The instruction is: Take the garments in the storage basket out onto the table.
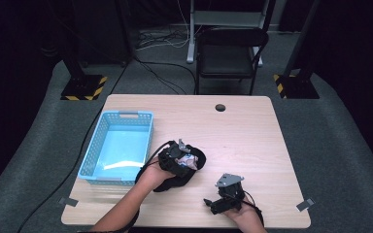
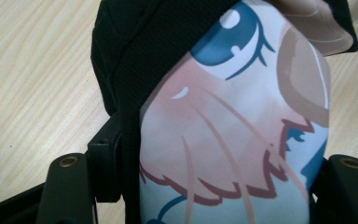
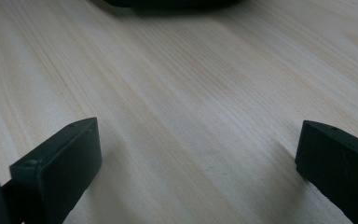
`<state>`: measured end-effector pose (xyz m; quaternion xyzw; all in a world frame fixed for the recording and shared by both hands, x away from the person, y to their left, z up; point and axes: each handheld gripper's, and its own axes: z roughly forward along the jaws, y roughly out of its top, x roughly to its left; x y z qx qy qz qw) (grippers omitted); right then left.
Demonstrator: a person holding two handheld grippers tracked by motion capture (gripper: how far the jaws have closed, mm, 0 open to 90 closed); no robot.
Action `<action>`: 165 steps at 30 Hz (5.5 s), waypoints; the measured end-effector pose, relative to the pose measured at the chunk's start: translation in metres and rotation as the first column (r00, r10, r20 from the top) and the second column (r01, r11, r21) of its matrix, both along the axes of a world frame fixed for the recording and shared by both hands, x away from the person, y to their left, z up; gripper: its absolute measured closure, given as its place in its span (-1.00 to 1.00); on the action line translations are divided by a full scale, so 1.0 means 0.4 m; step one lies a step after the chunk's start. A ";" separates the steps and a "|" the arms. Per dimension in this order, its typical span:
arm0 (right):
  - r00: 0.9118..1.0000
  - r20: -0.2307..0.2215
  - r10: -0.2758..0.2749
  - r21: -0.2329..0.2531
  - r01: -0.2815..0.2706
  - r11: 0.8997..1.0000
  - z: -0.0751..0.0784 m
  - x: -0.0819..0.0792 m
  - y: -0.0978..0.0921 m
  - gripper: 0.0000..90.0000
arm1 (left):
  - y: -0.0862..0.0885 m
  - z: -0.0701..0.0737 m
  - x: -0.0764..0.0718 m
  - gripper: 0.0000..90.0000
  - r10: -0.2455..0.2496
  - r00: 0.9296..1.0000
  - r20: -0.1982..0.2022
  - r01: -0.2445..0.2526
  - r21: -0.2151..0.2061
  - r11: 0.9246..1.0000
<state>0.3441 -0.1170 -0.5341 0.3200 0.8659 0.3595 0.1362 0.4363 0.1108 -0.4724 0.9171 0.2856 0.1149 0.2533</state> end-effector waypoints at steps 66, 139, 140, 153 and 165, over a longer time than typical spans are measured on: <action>1.000 0.000 0.000 0.000 0.000 1.000 0.000 0.000 0.000 -1.00 | 0.034 0.098 -0.038 -0.92 0.015 0.997 0.071 -0.004 -0.141 0.990; 1.000 0.002 -0.002 -0.001 0.002 1.000 0.000 0.002 0.001 -1.00 | 0.283 0.102 -0.090 -0.90 0.197 0.958 0.208 -0.096 -0.413 0.906; 1.000 0.002 -0.003 0.000 0.003 1.000 0.000 0.002 0.001 -1.00 | 0.287 0.101 -0.090 -0.90 0.200 0.958 0.204 -0.101 -0.413 0.905; 1.000 0.002 -0.002 -0.001 0.002 1.000 0.000 0.002 0.001 -1.00 | 0.352 0.100 -0.081 -0.90 0.281 0.944 0.174 -0.182 -0.434 0.882; 1.000 0.002 -0.002 -0.001 0.002 1.000 0.000 0.002 0.001 -1.00 | 0.420 0.102 -0.067 -0.90 0.360 0.921 0.146 -0.257 -0.466 0.847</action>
